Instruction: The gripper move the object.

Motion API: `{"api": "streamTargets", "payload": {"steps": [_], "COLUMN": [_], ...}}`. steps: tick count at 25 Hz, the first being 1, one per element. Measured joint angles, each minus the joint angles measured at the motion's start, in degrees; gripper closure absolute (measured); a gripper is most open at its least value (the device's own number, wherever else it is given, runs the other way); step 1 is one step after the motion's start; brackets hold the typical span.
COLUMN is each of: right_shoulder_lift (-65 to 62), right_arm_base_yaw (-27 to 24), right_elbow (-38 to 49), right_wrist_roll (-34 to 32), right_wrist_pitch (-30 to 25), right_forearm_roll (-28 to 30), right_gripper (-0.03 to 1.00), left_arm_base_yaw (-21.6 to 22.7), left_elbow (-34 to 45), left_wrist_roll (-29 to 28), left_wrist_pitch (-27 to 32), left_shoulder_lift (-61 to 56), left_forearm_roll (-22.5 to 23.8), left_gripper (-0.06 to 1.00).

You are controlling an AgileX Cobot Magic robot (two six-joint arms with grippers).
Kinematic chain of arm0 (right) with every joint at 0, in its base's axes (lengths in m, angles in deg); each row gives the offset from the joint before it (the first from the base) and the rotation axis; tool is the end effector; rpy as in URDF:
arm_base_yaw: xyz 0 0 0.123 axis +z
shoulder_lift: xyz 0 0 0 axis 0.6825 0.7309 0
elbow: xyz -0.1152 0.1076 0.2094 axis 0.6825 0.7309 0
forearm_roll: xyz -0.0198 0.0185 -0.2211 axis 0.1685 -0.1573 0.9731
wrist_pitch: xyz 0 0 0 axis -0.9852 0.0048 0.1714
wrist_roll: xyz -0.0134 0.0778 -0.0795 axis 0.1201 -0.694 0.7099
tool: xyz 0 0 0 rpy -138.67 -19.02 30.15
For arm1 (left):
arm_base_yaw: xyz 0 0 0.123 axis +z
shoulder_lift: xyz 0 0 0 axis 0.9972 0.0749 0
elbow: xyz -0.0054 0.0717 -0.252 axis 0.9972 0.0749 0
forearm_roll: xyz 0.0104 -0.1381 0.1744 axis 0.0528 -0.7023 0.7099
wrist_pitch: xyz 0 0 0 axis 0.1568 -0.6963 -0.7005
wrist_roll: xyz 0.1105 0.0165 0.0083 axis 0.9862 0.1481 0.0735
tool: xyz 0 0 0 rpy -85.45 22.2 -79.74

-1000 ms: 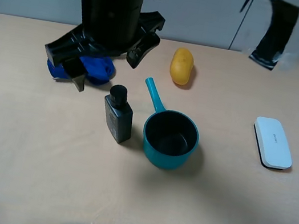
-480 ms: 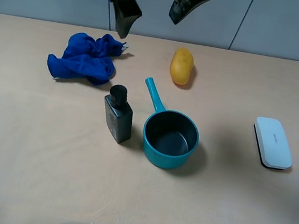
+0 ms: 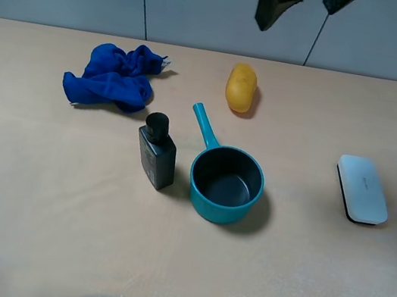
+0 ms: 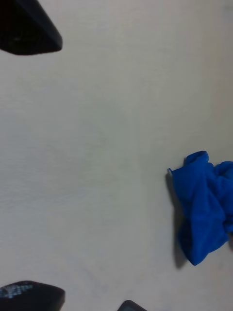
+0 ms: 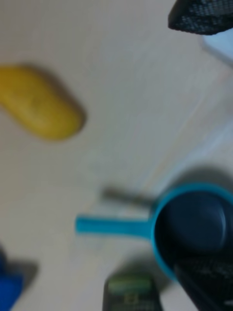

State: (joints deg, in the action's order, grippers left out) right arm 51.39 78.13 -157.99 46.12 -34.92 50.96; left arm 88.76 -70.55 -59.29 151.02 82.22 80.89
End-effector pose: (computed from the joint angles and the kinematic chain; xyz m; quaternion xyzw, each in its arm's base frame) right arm 0.2726 0.1850 0.3114 -0.2804 0.9378 0.0410 0.2006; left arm 0.0110 -0.0047 0.2512 0.0406 0.8535 0.0245 0.5189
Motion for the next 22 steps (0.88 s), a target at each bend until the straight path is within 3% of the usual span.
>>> {"api": "streamTargets", "payload": {"steps": [11,22], "right_shoulder_lift": [-10.2,-24.6], "right_arm_base_yaw": [-11.3,-13.6], "right_elbow": [9.9,22.5], "right_wrist_roll": [0.4,0.7], "right_wrist_pitch": [0.0,0.0], "right_forearm_roll": [3.4,4.5], "right_gripper": [0.27,0.27], "left_arm_base_yaw": [0.0,0.0], "left_elbow": [0.0,0.0], "left_wrist_roll": [0.0,0.0], "left_wrist_pitch": [0.0,0.0], "left_shoulder_lift": [0.0,0.0], "left_forearm_roll": [0.0,0.0], "left_gripper": [0.01,0.01]}}
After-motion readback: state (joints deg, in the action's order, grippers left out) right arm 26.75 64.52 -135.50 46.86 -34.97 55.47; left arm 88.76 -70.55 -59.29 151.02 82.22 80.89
